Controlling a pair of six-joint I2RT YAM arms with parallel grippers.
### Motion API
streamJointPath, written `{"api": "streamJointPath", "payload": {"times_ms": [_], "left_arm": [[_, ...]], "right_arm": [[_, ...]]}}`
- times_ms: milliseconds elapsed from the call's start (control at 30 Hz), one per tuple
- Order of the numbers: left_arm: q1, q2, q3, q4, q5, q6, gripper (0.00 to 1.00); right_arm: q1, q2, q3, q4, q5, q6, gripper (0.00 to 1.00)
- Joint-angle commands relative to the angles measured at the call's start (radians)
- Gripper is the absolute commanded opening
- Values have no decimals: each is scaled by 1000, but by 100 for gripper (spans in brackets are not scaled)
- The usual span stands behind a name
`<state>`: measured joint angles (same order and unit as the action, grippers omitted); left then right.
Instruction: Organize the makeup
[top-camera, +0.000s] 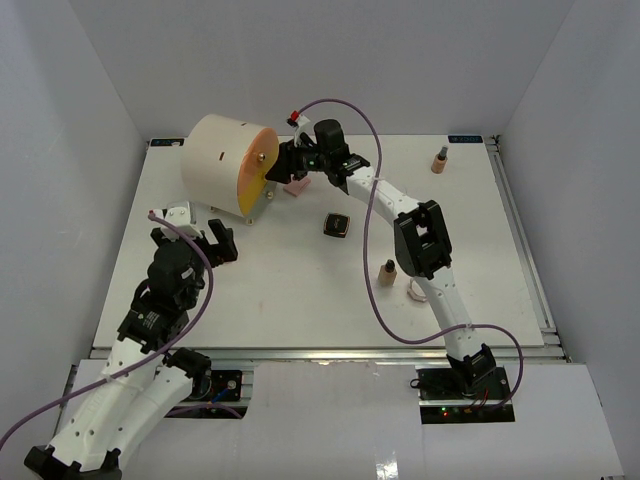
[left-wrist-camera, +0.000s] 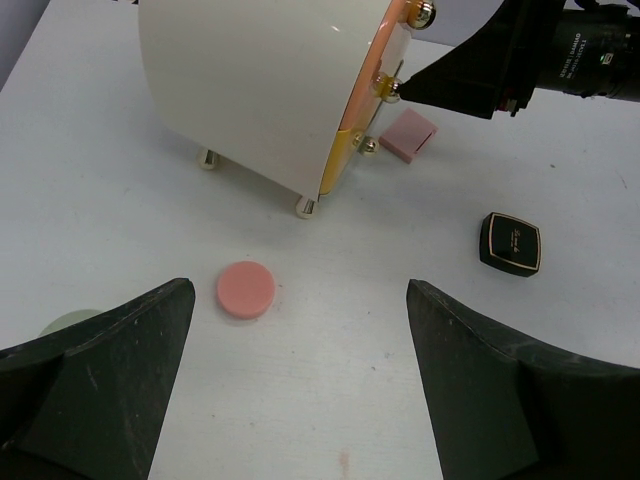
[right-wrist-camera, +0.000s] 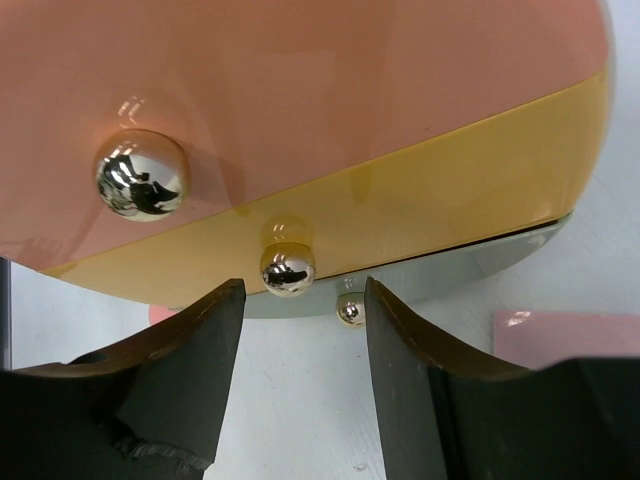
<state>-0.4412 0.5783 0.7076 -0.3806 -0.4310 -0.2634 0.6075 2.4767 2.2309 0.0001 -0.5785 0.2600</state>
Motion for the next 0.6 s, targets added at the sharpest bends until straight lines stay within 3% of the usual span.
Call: {"api": "streamJointPath", "payload": {"times_ms": [0, 333, 567], "left_arm": [[2, 20, -15, 25, 6, 2, 98], [2, 15, -21, 28, 13, 3, 98], [2, 24, -25, 29, 23, 3, 98]], "right_arm": [[4, 22, 58, 98, -16, 19, 56], [22, 44, 58, 120, -27, 27, 53], [28, 54, 68, 131, -30, 19, 47]]}}
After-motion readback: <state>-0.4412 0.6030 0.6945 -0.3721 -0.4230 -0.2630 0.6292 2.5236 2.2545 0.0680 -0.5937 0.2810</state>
